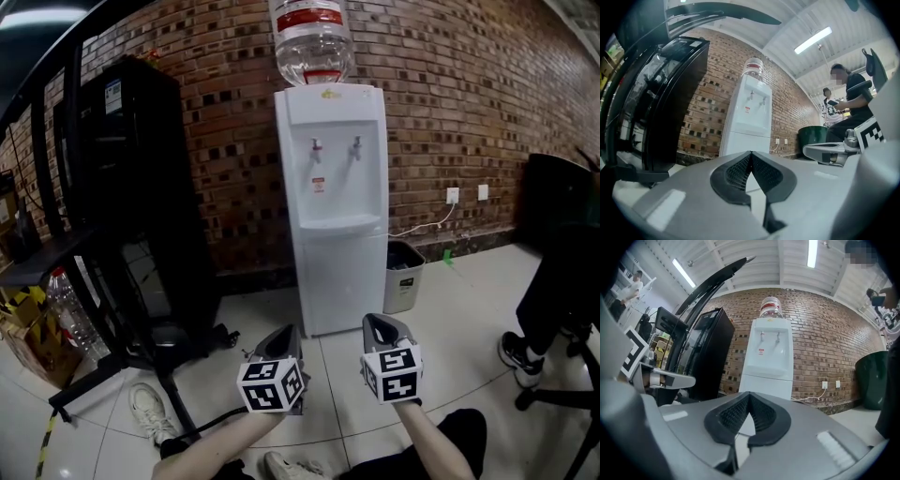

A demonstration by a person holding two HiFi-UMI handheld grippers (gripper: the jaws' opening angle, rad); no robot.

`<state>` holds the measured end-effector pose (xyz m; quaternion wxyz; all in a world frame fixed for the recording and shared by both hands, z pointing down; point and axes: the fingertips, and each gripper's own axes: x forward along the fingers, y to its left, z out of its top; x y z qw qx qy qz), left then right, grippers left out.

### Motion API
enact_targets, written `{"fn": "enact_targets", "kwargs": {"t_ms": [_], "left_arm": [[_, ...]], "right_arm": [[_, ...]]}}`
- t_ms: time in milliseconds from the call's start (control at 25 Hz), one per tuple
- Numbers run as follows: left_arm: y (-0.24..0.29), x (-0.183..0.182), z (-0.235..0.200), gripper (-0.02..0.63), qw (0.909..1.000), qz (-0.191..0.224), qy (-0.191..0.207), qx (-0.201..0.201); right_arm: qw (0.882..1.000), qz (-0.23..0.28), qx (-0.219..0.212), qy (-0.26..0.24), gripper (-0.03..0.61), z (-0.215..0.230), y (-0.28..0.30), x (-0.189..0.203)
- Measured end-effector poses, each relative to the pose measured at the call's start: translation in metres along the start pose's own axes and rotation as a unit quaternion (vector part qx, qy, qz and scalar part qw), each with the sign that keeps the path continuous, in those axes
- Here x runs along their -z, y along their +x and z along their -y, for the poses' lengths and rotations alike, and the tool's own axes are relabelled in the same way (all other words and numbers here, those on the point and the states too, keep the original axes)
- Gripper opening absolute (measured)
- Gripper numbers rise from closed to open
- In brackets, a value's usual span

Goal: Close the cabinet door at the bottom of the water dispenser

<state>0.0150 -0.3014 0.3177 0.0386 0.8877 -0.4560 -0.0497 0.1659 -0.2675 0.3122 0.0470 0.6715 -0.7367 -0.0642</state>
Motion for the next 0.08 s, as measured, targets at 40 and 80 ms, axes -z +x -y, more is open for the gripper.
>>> {"fn": "enact_targets", "kwargs": {"t_ms": [40, 80], "left_arm": [[0.0010, 0.0005, 0.0024, 0.006, 1.0000, -0.001, 0.000, 0.003], [0.0020, 0.0008, 0.0049, 0.006, 1.0000, -0.002, -0.001, 0.007]], "right_arm": [[1.000, 0.000, 0.000, -0.001, 0.000, 0.0007, 0.0001, 0.0000], [1.000, 0.001, 0.000, -0.001, 0.000, 0.0015, 0.0002, -0.0001]]}}
